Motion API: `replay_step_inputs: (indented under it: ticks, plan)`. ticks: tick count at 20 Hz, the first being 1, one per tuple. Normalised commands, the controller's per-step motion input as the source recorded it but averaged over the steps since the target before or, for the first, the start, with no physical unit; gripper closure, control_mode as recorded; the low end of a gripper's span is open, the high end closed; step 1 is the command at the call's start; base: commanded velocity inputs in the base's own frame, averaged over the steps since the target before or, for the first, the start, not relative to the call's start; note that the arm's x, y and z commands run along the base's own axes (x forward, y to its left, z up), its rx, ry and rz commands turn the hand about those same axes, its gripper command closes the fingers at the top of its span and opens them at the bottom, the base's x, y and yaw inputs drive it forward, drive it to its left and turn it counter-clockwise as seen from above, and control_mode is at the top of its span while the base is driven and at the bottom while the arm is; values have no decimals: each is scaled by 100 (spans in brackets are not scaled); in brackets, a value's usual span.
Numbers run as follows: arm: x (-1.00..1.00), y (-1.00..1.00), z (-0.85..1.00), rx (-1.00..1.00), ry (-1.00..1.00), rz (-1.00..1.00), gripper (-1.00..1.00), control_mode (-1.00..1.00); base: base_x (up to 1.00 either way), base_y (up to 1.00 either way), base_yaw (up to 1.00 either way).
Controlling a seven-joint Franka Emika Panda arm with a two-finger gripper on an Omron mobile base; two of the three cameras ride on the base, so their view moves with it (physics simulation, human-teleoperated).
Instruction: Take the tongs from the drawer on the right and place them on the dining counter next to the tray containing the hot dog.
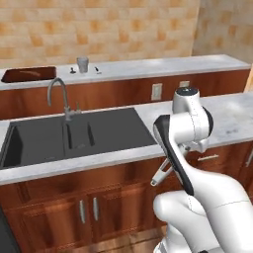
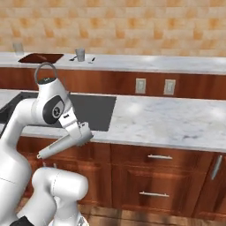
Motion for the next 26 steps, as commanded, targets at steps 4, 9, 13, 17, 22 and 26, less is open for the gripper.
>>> replay_step_inputs:
  ticks: [4,9,13,17,22,26]
  plan:
    - [0,0,0,0,0,0,100,100,-32,100,9]
    - [0,0,0,0,0,0,100,100,-18,96,59]
    - [0,0,0,0,0,0,100,100,0,100,38]
    - [0,0,0,0,0,0,100,100,0,100,6]
    - [0,0,0,0,0,0,100,100,0,100,0]
    - [0,0,0,0,0,0,100,100,0,100,-1]
